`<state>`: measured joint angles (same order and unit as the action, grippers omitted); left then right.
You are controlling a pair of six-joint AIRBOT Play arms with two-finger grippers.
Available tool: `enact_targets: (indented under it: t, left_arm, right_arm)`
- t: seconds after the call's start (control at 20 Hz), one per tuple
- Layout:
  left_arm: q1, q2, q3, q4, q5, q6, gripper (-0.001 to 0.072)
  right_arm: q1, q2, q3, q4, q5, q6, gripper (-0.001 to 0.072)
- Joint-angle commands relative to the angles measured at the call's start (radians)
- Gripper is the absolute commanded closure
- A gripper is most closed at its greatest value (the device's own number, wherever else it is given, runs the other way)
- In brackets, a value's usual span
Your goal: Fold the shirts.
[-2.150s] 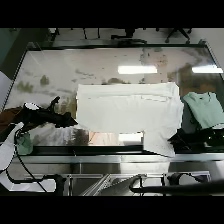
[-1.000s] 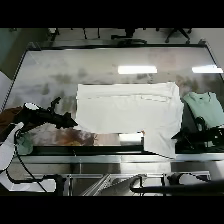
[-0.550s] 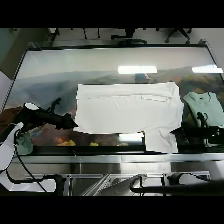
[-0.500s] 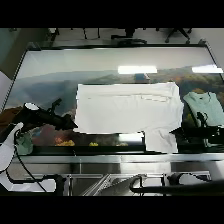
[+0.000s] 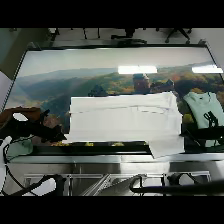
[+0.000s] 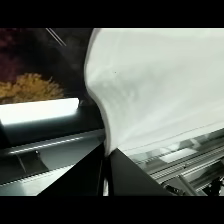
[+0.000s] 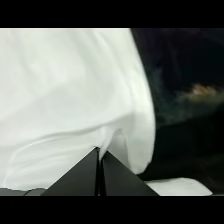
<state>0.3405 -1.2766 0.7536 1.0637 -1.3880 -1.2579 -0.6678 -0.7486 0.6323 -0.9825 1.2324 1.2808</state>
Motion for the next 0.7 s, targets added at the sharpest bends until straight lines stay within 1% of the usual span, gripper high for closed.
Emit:
enact_targets:
  t: [0.0,0.1,0.2,0.35,0.5,0.65]
  left_arm:
    - [0.002,0.008,0.061,-0.056,0.008,-0.015,0.0694]
    - [-0.053,-0.055,0.203,-0.081,0.007,-0.027,0.0695]
    - [-0.106,-0.134,0.352,-0.08,0.012,-0.054,0.0695]
    - [-0.155,-0.282,0.603,-0.078,0.044,-0.101,0.0695]
    - [-0.182,-0.443,0.8,-0.08,0.057,-0.122,0.0695]
    - [-0.222,-0.6,0.919,-0.079,0.071,-0.121,0.0694]
  right_arm:
    - [0.056,0.008,0.028,0.27,-0.124,-0.154,0.0694]
    - [0.11,-0.036,0.082,0.389,-0.218,-0.236,0.0693]
    - [0.178,-0.121,0.164,0.468,-0.306,-0.292,0.0693]
    - [0.25,-0.298,0.33,0.471,-0.389,-0.302,0.0693]
    - [0.276,-0.481,0.473,0.471,-0.387,-0.306,0.0693]
    - [0.304,-0.605,0.531,0.471,-0.388,-0.329,0.0692]
